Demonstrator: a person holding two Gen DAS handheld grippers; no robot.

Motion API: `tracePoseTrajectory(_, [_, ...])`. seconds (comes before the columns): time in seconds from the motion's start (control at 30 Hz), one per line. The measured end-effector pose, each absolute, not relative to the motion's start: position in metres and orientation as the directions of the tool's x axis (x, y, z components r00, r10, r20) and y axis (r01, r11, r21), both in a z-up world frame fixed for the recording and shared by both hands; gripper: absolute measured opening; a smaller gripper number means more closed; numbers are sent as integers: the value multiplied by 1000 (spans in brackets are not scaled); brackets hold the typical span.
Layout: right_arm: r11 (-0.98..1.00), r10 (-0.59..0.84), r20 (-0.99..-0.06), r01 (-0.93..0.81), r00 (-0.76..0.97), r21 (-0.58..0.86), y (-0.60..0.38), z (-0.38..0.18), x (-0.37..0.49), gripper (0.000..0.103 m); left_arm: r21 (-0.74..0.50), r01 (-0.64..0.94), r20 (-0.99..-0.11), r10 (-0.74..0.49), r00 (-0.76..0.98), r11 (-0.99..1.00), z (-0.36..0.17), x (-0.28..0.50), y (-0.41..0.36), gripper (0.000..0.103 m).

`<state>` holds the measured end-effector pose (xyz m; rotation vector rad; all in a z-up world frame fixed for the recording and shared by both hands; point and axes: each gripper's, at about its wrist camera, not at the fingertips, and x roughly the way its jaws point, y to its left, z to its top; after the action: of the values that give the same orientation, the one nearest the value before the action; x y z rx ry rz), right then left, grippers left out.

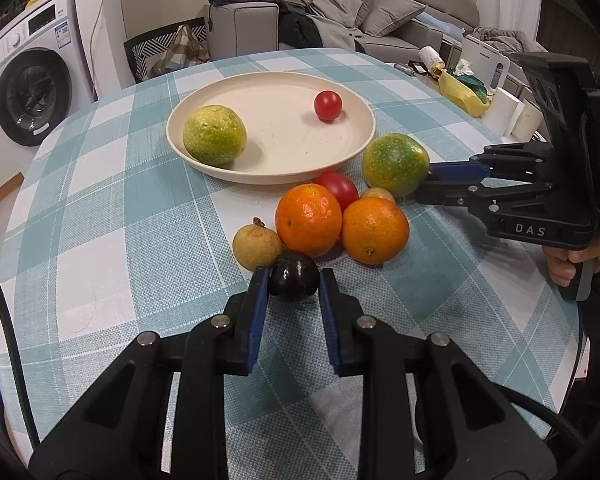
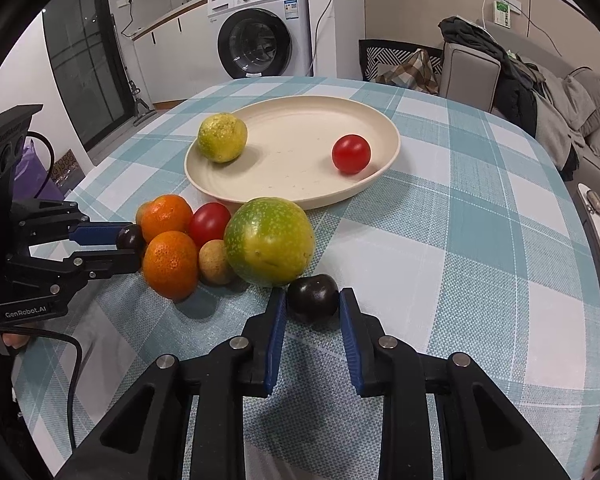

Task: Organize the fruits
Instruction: 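Grasp the dark plum with the left gripper while the right gripper grasps another plum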

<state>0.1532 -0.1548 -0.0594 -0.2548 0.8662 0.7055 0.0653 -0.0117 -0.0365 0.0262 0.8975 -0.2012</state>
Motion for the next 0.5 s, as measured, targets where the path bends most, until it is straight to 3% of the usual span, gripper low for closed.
tracePoseTrajectory(0.5, [746,486,-743,-662,460,78,-163,-47,151,27,-31,179,-741,-143,656,983,-15,55,-13,23])
